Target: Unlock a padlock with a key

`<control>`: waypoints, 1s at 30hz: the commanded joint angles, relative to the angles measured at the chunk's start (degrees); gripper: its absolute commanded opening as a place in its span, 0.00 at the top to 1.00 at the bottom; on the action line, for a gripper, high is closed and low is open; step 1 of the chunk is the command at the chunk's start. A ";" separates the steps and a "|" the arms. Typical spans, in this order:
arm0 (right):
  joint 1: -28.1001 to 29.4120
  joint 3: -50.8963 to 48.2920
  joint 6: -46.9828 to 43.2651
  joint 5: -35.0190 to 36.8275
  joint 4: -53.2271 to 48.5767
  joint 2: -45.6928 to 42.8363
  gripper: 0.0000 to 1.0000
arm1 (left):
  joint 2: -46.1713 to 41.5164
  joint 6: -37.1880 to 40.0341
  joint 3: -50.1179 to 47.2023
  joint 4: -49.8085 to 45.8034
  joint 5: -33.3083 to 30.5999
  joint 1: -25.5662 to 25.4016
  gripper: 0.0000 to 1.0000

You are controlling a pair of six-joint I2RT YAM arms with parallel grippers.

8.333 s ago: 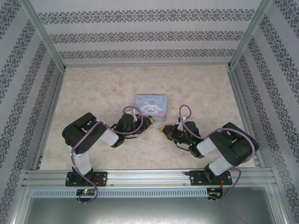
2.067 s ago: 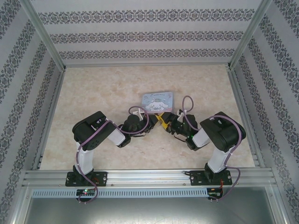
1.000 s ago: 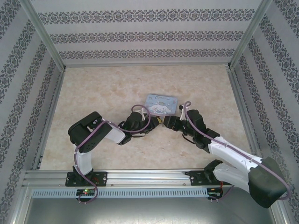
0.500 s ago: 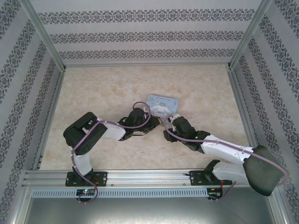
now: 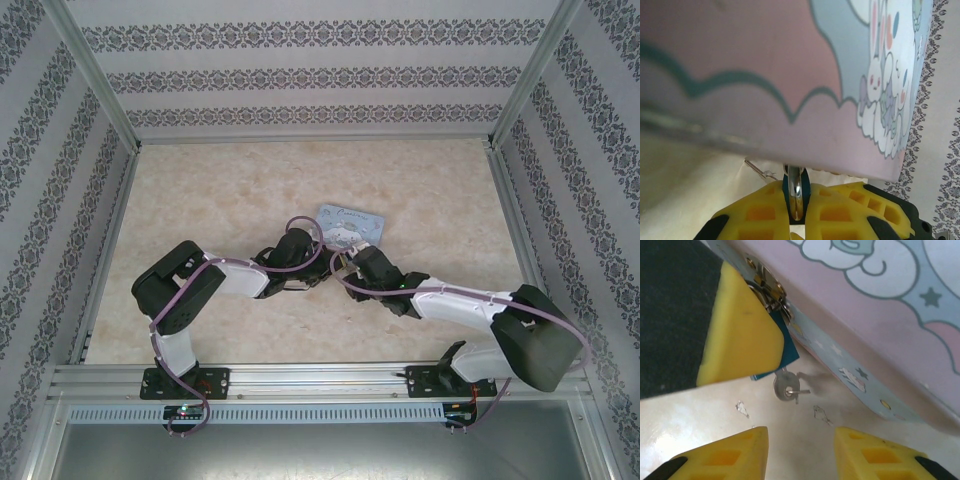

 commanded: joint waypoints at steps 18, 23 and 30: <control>-0.54 7.86 -0.96 1.40 3.82 9.30 0.76 | -1.34 -1.43 0.19 -3.89 3.95 0.39 1.00; -1.68 9.34 -0.63 -2.17 3.63 8.86 0.95 | -1.29 -1.36 -0.31 -3.79 4.07 0.40 1.00; -5.11 7.39 2.26 -11.74 4.66 5.36 1.00 | -0.94 -1.29 -0.59 -3.71 3.89 0.40 1.00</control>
